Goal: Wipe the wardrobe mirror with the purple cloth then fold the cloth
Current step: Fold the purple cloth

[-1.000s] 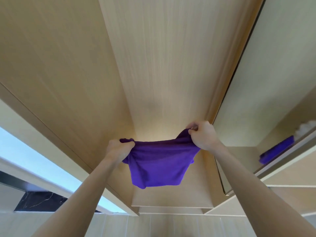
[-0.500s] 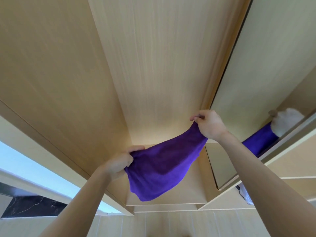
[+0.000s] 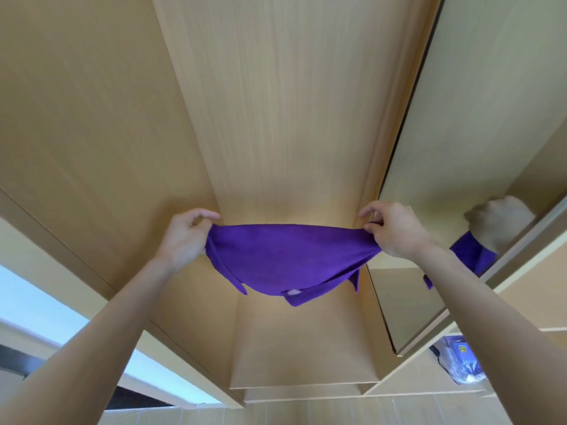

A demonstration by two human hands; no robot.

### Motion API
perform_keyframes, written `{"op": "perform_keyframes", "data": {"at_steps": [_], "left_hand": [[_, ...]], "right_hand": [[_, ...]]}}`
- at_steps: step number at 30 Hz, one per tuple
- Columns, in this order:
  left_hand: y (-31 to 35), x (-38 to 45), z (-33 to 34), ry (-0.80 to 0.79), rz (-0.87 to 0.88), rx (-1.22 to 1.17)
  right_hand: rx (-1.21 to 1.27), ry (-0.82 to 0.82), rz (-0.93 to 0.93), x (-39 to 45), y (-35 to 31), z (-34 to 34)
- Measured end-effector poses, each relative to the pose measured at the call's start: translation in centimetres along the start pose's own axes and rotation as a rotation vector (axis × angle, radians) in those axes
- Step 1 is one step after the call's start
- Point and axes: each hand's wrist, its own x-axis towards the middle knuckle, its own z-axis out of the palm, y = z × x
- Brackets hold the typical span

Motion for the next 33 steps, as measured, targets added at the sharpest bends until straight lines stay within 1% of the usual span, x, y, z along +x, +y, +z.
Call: {"op": "perform_keyframes", "data": {"at_steps": [2, 4, 7, 10, 12, 14, 16, 18, 20, 21, 22, 25, 27, 31, 33], "left_hand": [[0.5, 0.2, -0.5, 0.024, -0.014, -0.049], [0.8, 0.1, -0.8, -0.007, -0.024, -0.163], [1.4, 0.1, -1.3, -0.035, -0.030, -0.302], [2.5, 0.1, -1.6, 0.007, 0.004, -0.310], [3.4, 0.1, -2.0, 0.005, 0.029, -0.295], [4.3, 0.2, -2.8, -0.093, 0.048, -0.224], [5.0, 0.2, -3.3, -0.217, 0.056, -0.046], [5.5, 0.1, -3.3, -0.224, 0.065, 0.154], [5.7, 0.0, -3.2, -0.164, 0.082, 0.270], [5.7, 0.0, -3.2, -0.130, 0.097, 0.307], [5.8, 0.0, -3.3, -0.096, 0.114, 0.340], [5.9, -0.1, -3.3, 0.001, 0.152, 0.416], [5.9, -0.4, -3.1, 0.083, 0.198, 0.447], [6.2, -0.8, -3.2, 0.233, 0.298, 0.462], [6.4, -0.7, -3.4, 0.280, 0.296, 0.400]], "right_hand": [[-0.153, 0.057, -0.028, 0.2, 0.0, -0.1], [-0.132, 0.065, -0.016, 0.4, 0.1, -0.1], [0.015, 0.052, 0.081, 0.9, 0.4, -0.4], [0.227, -0.014, 0.177, 1.1, 0.5, -0.8], [0.348, -0.104, 0.230, 1.0, 0.1, -1.2], [0.322, -0.216, 0.251, 0.6, -0.7, -2.1], [0.208, -0.338, 0.200, 0.3, -1.7, -3.4], [0.065, -0.491, 0.133, 0.1, -2.6, -4.8], [-0.060, -0.587, 0.082, 0.0, -3.0, -5.4], [-0.113, -0.574, 0.066, 0.1, -2.8, -5.3], [-0.163, -0.515, 0.053, 0.2, -2.7, -5.0], [-0.225, -0.243, 0.031, 0.3, -2.4, -4.1], [-0.206, -0.128, 0.012, 0.5, -2.1, -3.7], [-0.202, 0.005, -0.045, 1.2, -1.8, -3.5], [-0.106, 0.038, -0.008, 1.6, -1.9, -3.8]]}}
